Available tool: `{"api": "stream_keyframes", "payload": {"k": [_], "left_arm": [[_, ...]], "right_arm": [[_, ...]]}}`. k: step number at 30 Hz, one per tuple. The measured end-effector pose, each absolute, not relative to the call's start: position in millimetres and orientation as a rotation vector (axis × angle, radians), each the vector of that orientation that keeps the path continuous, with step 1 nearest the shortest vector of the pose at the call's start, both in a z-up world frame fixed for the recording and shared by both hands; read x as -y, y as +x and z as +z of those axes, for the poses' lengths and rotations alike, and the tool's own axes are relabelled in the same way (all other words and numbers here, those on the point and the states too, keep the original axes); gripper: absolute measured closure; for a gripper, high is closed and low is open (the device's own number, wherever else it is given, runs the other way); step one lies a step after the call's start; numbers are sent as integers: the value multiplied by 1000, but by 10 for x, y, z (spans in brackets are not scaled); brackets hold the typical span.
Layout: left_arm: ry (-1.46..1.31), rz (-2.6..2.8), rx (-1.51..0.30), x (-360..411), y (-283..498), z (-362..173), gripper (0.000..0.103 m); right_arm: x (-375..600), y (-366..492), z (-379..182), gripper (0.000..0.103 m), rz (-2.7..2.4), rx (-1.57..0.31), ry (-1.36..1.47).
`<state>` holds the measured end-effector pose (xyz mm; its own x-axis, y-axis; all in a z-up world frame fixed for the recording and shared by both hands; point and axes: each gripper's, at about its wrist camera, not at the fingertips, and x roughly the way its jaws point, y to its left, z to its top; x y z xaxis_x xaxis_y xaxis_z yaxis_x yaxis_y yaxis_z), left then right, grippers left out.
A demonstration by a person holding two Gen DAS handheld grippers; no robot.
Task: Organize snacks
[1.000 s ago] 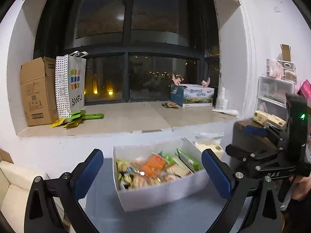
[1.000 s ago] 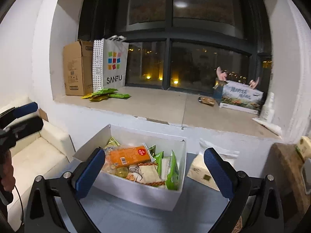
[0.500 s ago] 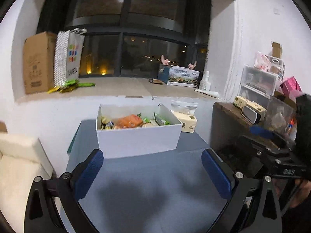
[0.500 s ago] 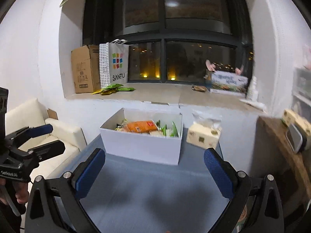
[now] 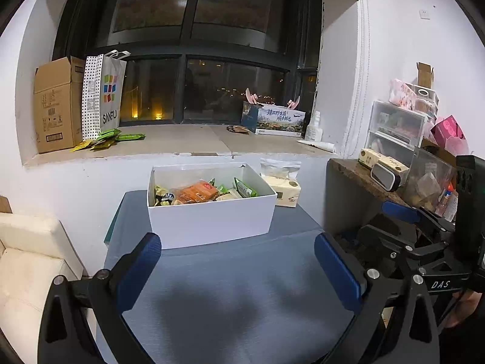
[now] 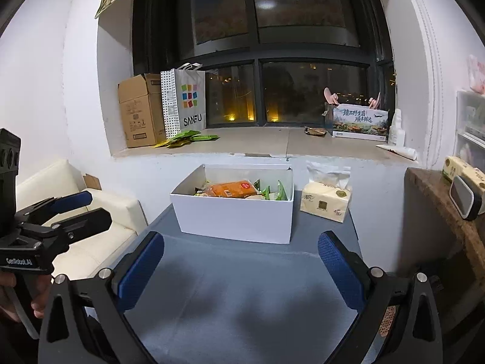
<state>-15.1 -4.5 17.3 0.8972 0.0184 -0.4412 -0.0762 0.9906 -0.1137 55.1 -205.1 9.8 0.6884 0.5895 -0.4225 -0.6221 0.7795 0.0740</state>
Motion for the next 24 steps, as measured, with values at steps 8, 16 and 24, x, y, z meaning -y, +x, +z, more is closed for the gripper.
{"api": "stream_keyframes", "payload": {"k": [8,16,24], "left_arm": [[-118,51,-464,37,-128,166,0],[-107,45,-471,53,-107,159,0],[-102,44,-471,57,-93,162,0]], "right_arm": [[2058,554,98,0,680,-446,-76],[2045,553,98,0,691,-448,-79],[2039,565,98,0,697,-449,-80]]}}
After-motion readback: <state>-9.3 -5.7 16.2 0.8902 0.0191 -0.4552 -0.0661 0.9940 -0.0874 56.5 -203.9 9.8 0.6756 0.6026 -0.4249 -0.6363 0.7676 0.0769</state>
